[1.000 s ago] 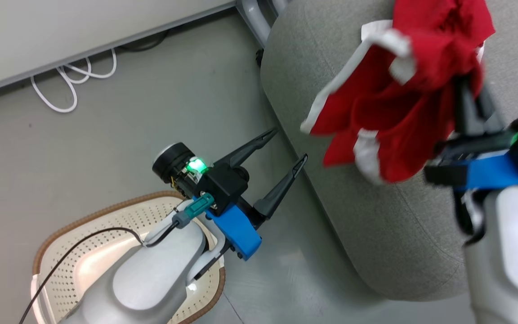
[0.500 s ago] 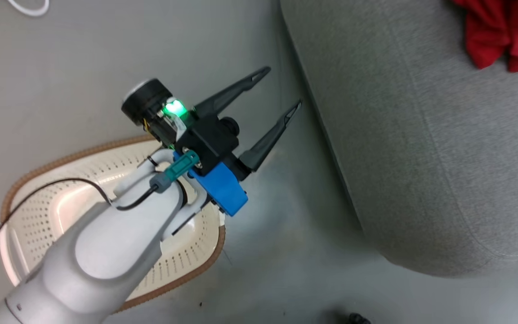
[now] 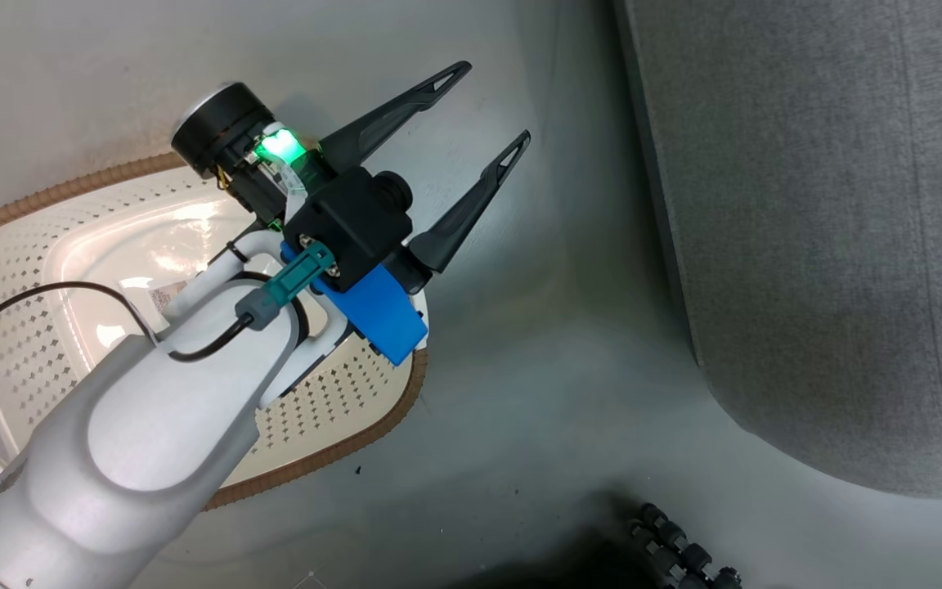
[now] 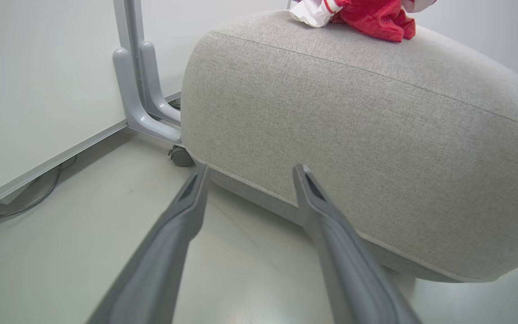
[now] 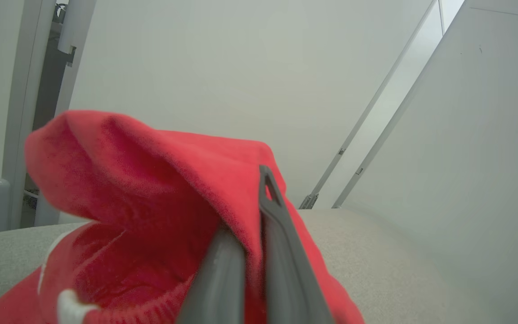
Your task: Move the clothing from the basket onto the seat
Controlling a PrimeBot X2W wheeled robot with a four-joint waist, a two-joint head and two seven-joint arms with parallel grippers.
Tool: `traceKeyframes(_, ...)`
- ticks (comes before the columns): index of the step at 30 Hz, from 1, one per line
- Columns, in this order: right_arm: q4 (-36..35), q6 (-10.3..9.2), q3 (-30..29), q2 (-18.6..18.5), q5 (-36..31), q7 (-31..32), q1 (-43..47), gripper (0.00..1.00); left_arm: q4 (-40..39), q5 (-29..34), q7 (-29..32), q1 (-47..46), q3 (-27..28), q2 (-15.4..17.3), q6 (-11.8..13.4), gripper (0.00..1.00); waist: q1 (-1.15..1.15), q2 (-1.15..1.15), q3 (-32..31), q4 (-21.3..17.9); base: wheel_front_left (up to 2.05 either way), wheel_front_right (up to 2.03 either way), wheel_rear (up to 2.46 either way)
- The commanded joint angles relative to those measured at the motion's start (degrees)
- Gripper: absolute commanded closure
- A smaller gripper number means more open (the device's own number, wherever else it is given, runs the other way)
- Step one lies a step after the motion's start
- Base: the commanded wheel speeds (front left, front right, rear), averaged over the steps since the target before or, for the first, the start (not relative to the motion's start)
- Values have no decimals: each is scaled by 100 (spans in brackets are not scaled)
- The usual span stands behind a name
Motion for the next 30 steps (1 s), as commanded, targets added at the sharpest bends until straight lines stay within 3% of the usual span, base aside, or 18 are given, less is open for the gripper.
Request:
traceKeyframes(1, 87, -6, -62, 111, -51, -4, 109, 100, -32, 14, -38, -59, 8, 58, 20, 0, -1, 0, 70, 50, 0, 0, 0)
traceKeyframes(9, 181, -6, -304, 611, -333, -4, 320, 100, -24, -26, -47, -59, 2, 104, 57, 0, -1, 0, 60, 59, 0, 0, 0)
traceKeyframes(10, 120, -6, -342, 662, -336, -4, 361, 61, -18, -23, -54, -55, 5, 113, 59, 0, -1, 0, 31, 50, 0, 0, 0)
traceKeyframes(11, 73, -6, -367, 705, -350, -4, 413, 2, -10, -26, -52, -48, 7, 119, 71, 0, -1, 0, -4, 42, 0, 0, 0)
traceKeyframes(21, -571, -6, -144, 837, -281, -4, 1381, 0, 321, -189, -398, 277, -49, -52, 151, 0, -1, 0, -851, 62, 0, 0, 0)
traceKeyframes(30, -1382, -6, 970, 944, -154, -4, 2517, 0, 853, -588, -851, 923, 308, -243, 413, 0, -1, 0, -2247, 336, 0, 0, 0)
